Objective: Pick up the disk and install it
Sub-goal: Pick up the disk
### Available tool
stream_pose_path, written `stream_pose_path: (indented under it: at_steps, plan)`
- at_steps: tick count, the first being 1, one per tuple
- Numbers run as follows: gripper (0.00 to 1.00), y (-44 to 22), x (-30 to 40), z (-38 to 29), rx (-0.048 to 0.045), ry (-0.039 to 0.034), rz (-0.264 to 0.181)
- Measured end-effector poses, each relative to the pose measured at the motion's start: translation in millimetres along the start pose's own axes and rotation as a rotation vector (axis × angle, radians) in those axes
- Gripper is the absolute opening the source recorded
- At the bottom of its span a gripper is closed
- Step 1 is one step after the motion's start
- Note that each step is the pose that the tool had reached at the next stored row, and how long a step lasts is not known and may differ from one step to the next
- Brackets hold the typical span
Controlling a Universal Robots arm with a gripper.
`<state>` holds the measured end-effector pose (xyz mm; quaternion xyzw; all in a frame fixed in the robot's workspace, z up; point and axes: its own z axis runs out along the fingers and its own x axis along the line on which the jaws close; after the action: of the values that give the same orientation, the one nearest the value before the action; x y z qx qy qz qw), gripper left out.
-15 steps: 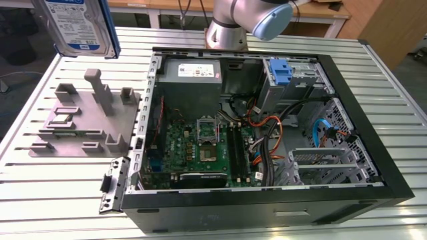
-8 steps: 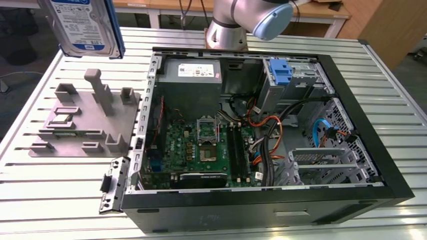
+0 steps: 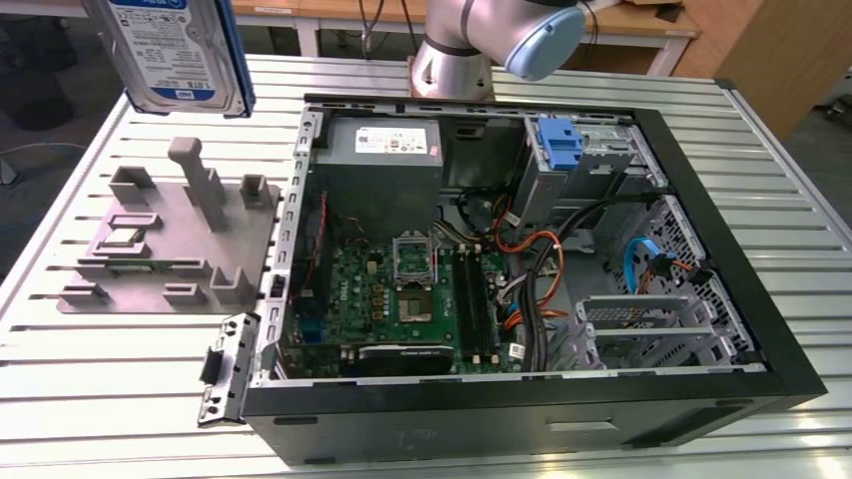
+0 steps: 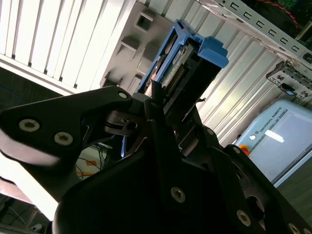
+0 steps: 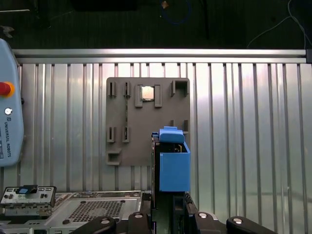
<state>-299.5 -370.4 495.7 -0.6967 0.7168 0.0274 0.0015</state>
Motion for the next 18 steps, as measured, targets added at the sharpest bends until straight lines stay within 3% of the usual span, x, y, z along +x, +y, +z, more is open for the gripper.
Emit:
stream_pose_path:
  at_steps: [7,18]
  plan:
    - [0.35,-3.4,-0.1,-0.1,0.0,0.0,0.0]
    - [0.35,-22.0,-0.6,-0.8,0.0,0.0,0.0]
